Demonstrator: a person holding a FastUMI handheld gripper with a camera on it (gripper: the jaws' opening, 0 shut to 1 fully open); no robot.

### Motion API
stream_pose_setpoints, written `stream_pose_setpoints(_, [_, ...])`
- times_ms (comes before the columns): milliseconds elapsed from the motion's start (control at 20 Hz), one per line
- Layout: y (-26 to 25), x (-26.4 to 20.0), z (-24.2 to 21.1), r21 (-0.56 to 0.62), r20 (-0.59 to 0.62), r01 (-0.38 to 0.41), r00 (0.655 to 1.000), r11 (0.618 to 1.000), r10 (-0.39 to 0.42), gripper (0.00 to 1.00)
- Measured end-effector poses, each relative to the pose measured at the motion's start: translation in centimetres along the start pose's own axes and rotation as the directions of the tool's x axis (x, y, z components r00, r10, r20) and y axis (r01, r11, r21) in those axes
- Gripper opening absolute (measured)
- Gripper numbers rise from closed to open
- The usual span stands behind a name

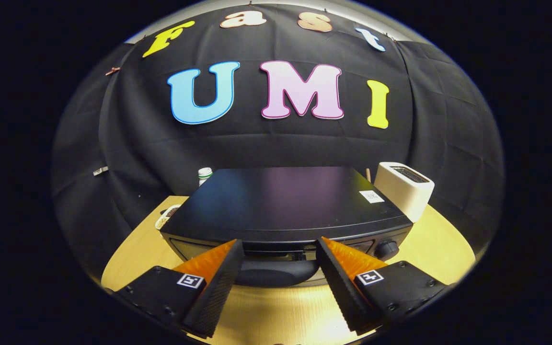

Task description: Open the toaster oven, put the food inside, and close the toaster oven door.

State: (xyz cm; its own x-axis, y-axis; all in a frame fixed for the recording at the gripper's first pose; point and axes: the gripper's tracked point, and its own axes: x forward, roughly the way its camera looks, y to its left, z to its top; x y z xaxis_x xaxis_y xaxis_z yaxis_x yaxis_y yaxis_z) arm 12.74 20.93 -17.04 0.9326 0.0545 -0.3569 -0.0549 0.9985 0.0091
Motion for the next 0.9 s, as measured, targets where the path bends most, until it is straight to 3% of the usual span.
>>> stream_pose_setpoints(900, [-0.2, -6.2, -5.7, -0.008, -0.103, -0.043, 0.994, 0.999, 0.042, 0.99])
